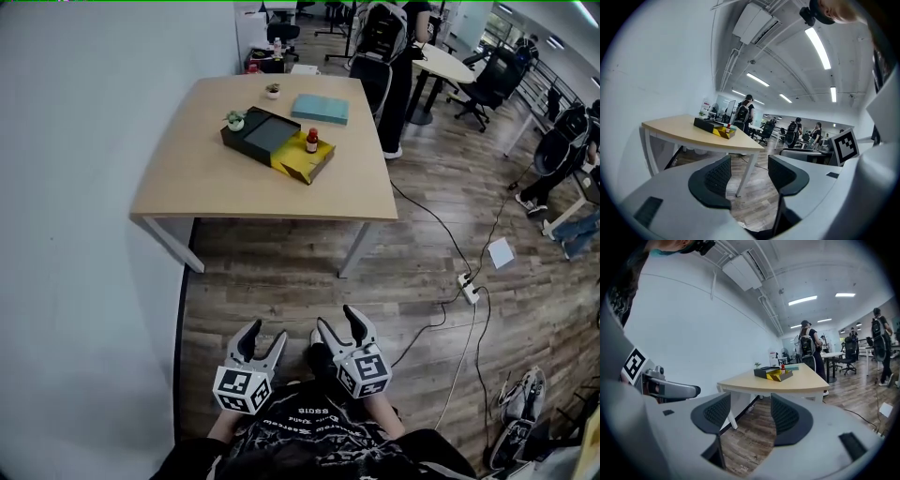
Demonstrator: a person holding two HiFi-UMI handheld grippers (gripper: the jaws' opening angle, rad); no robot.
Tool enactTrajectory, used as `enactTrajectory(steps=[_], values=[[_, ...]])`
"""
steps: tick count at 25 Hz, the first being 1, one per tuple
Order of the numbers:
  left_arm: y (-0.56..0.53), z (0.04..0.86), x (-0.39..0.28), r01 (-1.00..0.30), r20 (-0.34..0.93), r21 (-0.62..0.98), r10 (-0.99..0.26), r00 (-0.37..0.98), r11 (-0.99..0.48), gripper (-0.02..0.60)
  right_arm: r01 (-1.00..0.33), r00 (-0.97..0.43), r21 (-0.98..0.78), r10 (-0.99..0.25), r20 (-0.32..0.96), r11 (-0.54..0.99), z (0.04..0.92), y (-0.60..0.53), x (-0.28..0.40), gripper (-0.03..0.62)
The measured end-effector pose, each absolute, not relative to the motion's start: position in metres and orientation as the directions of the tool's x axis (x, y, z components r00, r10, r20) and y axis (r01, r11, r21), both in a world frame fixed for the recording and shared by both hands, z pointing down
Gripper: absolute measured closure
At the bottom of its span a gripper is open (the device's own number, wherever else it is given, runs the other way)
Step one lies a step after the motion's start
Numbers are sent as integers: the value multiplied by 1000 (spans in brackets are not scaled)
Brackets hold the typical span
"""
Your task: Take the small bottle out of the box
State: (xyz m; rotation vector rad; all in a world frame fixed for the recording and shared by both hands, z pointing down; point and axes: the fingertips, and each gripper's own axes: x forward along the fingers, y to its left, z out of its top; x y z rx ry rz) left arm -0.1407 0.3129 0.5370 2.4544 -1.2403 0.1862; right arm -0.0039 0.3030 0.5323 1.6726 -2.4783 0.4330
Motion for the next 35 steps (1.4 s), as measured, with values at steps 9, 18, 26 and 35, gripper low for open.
enactTrajectory(steps=[9,18,26,35], values=[[237,534,-113,-831,293,255,-780,553,-494,330,-897,-439,-175,-856,274,405,536,217,20,315],[164,530,-80,-845,306,266,-791,530,-463,330,-872,-490,-176,-827,276,458,533,138,52,315],[118,535,-33,-837,316,260,-777,544,-481,330,-870,-493,-173,-820,290,462,538,93,94,315],[80,542,-8,-857,311,268,-803,509,-440,330,-849,-528,-154,-796,294,506,542,54,117,315]])
